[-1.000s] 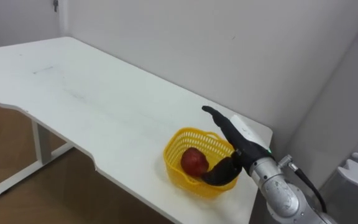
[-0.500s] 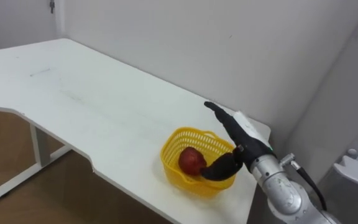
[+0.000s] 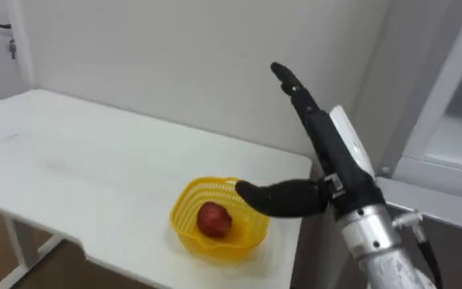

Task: Retrieve from the upper fridge

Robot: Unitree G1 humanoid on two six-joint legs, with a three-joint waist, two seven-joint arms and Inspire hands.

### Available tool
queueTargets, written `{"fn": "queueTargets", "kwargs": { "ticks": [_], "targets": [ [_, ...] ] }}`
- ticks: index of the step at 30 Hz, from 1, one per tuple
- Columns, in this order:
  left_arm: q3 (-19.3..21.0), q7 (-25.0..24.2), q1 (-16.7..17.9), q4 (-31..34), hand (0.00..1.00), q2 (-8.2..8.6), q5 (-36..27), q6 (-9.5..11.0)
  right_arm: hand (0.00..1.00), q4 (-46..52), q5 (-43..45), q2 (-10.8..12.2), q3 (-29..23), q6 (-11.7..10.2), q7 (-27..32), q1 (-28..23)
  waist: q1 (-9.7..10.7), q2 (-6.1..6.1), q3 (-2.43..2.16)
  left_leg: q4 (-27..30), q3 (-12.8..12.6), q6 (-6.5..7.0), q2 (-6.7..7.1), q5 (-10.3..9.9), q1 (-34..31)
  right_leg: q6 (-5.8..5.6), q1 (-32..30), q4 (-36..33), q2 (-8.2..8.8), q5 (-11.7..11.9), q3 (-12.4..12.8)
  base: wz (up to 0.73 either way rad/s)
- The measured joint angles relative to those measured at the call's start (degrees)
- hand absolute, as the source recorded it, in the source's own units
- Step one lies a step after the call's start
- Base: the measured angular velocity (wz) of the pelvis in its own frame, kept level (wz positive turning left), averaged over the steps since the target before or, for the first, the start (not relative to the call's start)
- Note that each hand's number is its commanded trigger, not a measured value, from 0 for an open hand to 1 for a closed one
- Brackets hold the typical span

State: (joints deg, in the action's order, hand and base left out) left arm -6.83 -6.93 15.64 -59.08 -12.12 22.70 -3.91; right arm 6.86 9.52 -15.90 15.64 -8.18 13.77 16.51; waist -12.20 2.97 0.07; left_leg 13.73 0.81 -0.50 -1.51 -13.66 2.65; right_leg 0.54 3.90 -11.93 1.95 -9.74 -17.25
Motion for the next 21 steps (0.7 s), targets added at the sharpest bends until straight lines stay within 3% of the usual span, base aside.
{"fn": "queueTargets", "kwargs": {
  "ticks": [3, 4, 8, 10, 16, 21],
  "targets": [
    [0.0, 0.5, 0.2, -0.2, 0.0, 0.28, 0.0, 1.1, 0.0, 3.2, 0.9, 0.2, -1.1, -1.1, 0.8, -6.2, 1.4, -1.41, 0.35, -0.6, -2.6, 0.0, -0.35, 0.0, 1.2, 0.03, -0.6, -0.8, -0.3, 0.0, 2.7, -0.43],
    [0.0, 0.9, 0.3, -0.5, 0.0, 0.32, 0.0, 1.6, 0.0, 3.5, 1.3, 0.2, -1.2, -1.7, 1.0, -8.0, 2.2, -1.76, 0.06, -1.1, -3.4, 0.04, -0.4, 0.1, 1.4, 0.04, -1.0, -1.0, -0.36, 0.0, 3.5, -0.42],
    [-0.1, 1.8, 0.2, -0.8, 0.0, 0.38, -0.9, 2.3, 0.0, 7.1, 1.3, 0.3, -1.6, -1.9, 1.8, -11.9, 4.8, -2.05, -0.09, -1.8, -5.6, 0.09, -0.47, 0.1, 2.0, 0.04, -2.1, -1.6, -0.56, 0.0, 5.8, -0.34],
    [0.0, 1.8, 0.1, -1.4, 0.0, 0.38, -1.9, 3.5, 0.0, 8.5, 0.5, 1.2, -3.7, -4.0, 2.0, -13.3, 6.8, -1.94, -0.2, -2.0, -6.2, 0.13, -0.47, 0.0, 2.3, 0.02, -2.3, -1.6, -0.72, 0.0, 6.6, -0.15],
    [-0.1, 2.8, -0.3, -3.1, 0.0, 1.06, -2.6, 4.8, 0.0, 9.8, -0.1, 2.5, -8.4, -7.8, 6.7, -13.5, 8.8, -2.46, -0.04, -2.6, -7.2, 0.15, -0.8, 0.0, 3.8, 0.02, -1.9, -1.6, -1.23, 0.0, 7.8, -0.12],
    [-0.1, 2.8, -0.6, -4.5, 0.0, 1.93, -2.9, 5.2, 0.0, 9.8, 0.0, 2.5, -8.7, -8.7, 8.2, -13.5, 9.9, -3.16, -0.16, -3.1, -7.4, 0.14, -0.81, 0.0, 4.0, 0.02, -1.9, -1.6, -1.26, 0.0, 7.9, -0.02]
  ]
}}
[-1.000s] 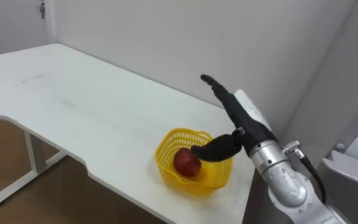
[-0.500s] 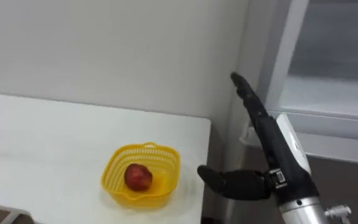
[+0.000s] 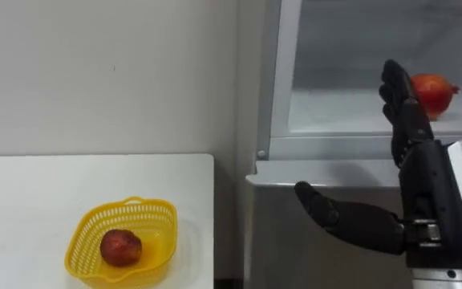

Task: Retrieve from the upper fridge

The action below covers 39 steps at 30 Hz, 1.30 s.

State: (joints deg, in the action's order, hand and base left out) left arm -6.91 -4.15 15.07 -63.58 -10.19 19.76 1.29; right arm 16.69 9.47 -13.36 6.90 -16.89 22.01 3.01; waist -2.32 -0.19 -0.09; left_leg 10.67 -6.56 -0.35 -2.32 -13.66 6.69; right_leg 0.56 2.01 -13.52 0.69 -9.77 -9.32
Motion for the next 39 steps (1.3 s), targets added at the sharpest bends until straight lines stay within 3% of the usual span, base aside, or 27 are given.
{"fn": "queueTargets", "kwargs": {
  "ticks": [8, 9, 13, 20, 27, 30, 34, 39],
  "targets": [
    [0.0, -0.5, 0.7, -1.3, 0.0, 0.06, 0.0, 0.1, 0.0, 0.0, -2.2, -0.1, -4.7, -0.2, 1.3, 0.0, 0.6, 0.15, 0.03, -0.1, 0.0, -0.01, 0.0, 0.0, 0.4, 0.0, 0.3, 0.0, -0.01, 0.0, 0.0, 0.0],
    [0.1, -0.7, 0.7, -1.3, 0.0, 0.07, 0.0, 0.1, 0.0, -0.1, -2.2, -0.1, -5.5, -0.3, 1.4, 0.0, 0.6, 0.41, 0.2, -0.1, 0.0, -0.01, 0.0, 0.0, 0.7, 0.0, 0.7, 0.2, -0.01, 0.0, 0.0, 0.0],
    [1.7, -1.2, 0.7, -1.2, 0.0, 0.09, 0.0, 0.1, 0.0, -0.6, -2.6, -0.2, -8.6, -0.6, 3.1, 0.0, 0.5, 2.01, 0.17, -0.1, 0.1, -0.01, 0.02, 0.0, 0.8, -0.01, 1.1, 0.8, -0.07, 0.0, -0.1, 0.0],
    [1.8, -1.4, 0.9, -0.6, 0.0, -0.09, 0.1, 0.1, 0.0, -4.3, -5.1, -0.6, -11.2, -0.6, 4.8, 0.5, 0.4, 2.85, 0.24, 0.0, 0.5, -0.01, 0.03, 0.0, 0.8, -0.01, 1.3, 0.9, -0.01, 0.0, -0.5, 0.01],
    [4.2, -3.4, 1.7, 2.1, 0.0, -0.79, 0.4, -0.5, 0.0, -10.4, -13.1, -5.5, -14.1, 1.7, 5.7, 6.7, 0.4, 2.85, 0.5, -0.1, 0.7, -0.02, 0.04, 0.0, 0.8, -0.05, 1.3, 1.1, -0.01, -0.1, -0.7, 0.0],
    [4.4, -3.8, 1.7, 2.1, 0.0, -1.07, 0.5, -0.7, 0.0, -14.1, -16.9, -8.1, -14.7, 2.2, 6.2, 11.2, 0.3, 3.63, 0.61, 0.1, 1.1, -0.02, 0.05, 0.0, 0.8, -0.04, 1.4, 1.1, 0.07, -0.1, -1.0, 0.02],
    [4.4, -4.1, 1.6, 3.0, 0.0, -1.59, 0.9, -1.4, 0.0, -18.2, -21.3, -9.5, -15.0, 3.2, 6.5, 15.0, 0.4, 5.14, 0.56, 0.3, 2.0, -0.03, 0.12, 0.0, 0.8, -0.04, 2.1, 1.8, 0.13, -0.1, -2.0, 0.12],
    [5.0, -4.4, 3.0, 5.2, 0.0, -1.88, 1.0, -1.9, 0.0, -23.2, -23.3, -10.9, -14.9, 4.1, 4.5, 19.0, 0.3, 5.47, 0.36, 0.7, 2.1, -0.03, 0.1, 0.0, 0.6, -0.03, 2.4, 1.8, 0.23, -0.1, -2.5, 0.06]
  ]
}}
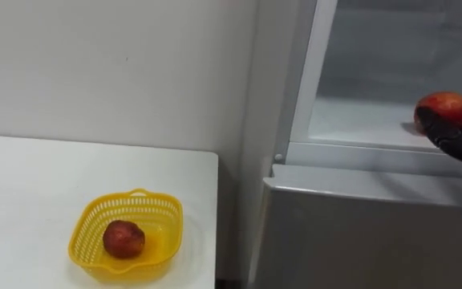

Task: Retrieve from the upper fridge

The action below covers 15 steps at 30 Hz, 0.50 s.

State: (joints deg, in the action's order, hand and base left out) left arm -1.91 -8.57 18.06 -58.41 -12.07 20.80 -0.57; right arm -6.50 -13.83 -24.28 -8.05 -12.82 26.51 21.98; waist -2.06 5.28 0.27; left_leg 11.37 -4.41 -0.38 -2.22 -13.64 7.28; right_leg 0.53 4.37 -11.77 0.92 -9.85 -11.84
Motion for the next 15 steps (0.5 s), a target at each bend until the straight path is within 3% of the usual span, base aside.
{"fn": "queueTargets", "kwargs": {
  "ticks": [9, 15],
  "targets": [
    [1.7, -0.3, 0.5, 1.3, 0.0, -0.15, 0.0, -0.9, 0.0, -9.0, 0.4, -3.3, 0.1, 3.0, -3.6, 2.1, -0.2, 0.0, 0.09, 0.2, 0.7, -0.02, 0.05, 0.0, -0.1, 0.01, 0.4, -0.1, 0.19, 0.0, -1.0, 0.04],
    [1.7, 0.6, 0.6, 2.1, 0.0, -0.23, 0.0, -1.9, 0.0, -12.6, 0.4, -4.7, 0.1, 4.8, -4.4, 4.0, -0.2, 0.67, -0.36, 0.3, 0.9, -0.05, 0.12, 0.0, -0.8, 0.01, -0.2, -0.3, 0.22, 0.0, -1.1, 0.0]
  ]
}}
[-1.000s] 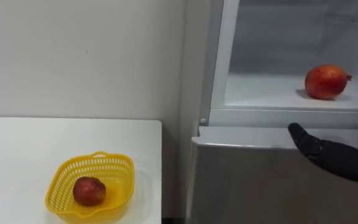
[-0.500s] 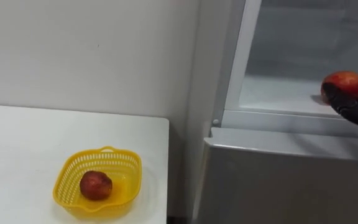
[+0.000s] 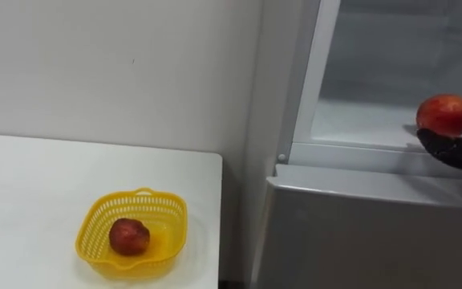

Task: Retrieve from the upper fridge

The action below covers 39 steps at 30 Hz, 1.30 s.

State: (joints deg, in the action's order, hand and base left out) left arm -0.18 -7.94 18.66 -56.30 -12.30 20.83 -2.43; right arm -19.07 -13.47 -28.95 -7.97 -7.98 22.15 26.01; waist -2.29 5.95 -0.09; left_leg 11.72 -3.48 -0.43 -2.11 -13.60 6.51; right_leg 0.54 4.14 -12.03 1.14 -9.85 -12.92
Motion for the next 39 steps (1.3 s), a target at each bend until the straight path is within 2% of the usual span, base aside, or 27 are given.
{"fn": "queueTargets", "kwargs": {
  "ticks": [9, 13, 17, 20, 24, 29, 31, 39],
  "targets": [
    [0.1, 0.8, 0.0, 0.2, 0.0, 0.0, 0.0, -0.3, 0.0, -1.0, 0.0, -0.3, 0.0, 1.6, -1.7, 0.0, -1.2, 0.13, 0.1, 0.0, 0.4, 0.0, -0.08, 0.0, 0.1, 0.0, -0.2, -0.6, 0.0, 0.0, 0.0, 0.0],
    [1.5, 1.0, 0.2, 0.2, 0.0, 0.0, 0.0, -1.3, 0.0, -2.7, -0.2, -1.3, 0.0, 2.0, -3.0, 0.5, -1.3, 0.14, 0.14, 0.0, 0.4, 0.0, -0.07, 0.0, 0.0, 0.0, -0.2, -0.6, 0.01, 0.0, 0.1, 0.0],
    [2.3, 1.2, 0.4, 0.3, 0.0, -0.15, 0.0, -1.4, 0.0, -4.2, -1.1, -1.8, 0.1, 2.8, -3.8, 1.7, -1.3, 0.09, 0.19, 0.0, 0.5, -0.02, -0.01, 0.0, 0.0, 0.04, -0.2, -0.6, 0.07, 0.0, 0.0, 0.0],
    [2.3, 1.2, 0.5, 0.3, 0.0, -0.15, 0.0, -1.4, 0.0, -5.2, -2.2, -3.3, 0.1, 3.2, -4.3, 2.3, -1.4, 0.26, 0.26, 0.0, 0.6, -0.02, 0.13, 0.0, -0.2, 0.07, -0.2, -0.6, 0.2, -0.1, -0.2, 0.04],
    [2.3, 1.1, 0.9, 1.0, 0.0, -0.2, 0.0, -1.4, 0.0, -5.9, -2.8, -3.7, 0.1, 3.2, -4.7, 2.4, -1.4, 0.84, 0.39, 0.0, 0.9, -0.02, 0.16, 0.0, -0.3, 0.07, -0.2, -0.5, 0.22, -0.1, -0.3, 0.01],
    [2.5, 1.0, 0.9, 2.1, 0.0, -0.45, 0.0, -1.3, 0.0, -8.3, -4.1, -4.5, 0.1, 3.4, -4.8, 2.9, -1.3, 1.69, 0.21, 0.1, 1.5, 0.01, 0.27, 0.1, -0.5, 0.06, -0.2, -0.5, 0.39, -0.1, -0.9, 0.06],
    [3.4, 0.9, 0.9, 2.2, 0.0, -0.48, 0.0, -1.3, 0.0, -11.1, -4.1, -4.7, 0.1, 3.6, -4.8, 4.8, -1.2, 2.1, 0.14, 0.3, 1.9, 0.03, 0.31, 0.1, -0.8, 0.06, -0.1, -0.5, 0.42, -0.1, -1.2, 0.07],
    [4.0, -0.2, 1.6, 2.3, 0.0, -0.66, 0.0, -1.3, 0.0, -14.7, -4.2, -4.7, 0.1, 3.8, -4.4, 7.3, -1.3, 2.24, 0.17, 0.5, 2.3, 0.02, 0.32, 0.1, -1.0, 0.06, -0.1, -0.5, 0.42, -0.1, -1.5, 0.01]
  ]
}}
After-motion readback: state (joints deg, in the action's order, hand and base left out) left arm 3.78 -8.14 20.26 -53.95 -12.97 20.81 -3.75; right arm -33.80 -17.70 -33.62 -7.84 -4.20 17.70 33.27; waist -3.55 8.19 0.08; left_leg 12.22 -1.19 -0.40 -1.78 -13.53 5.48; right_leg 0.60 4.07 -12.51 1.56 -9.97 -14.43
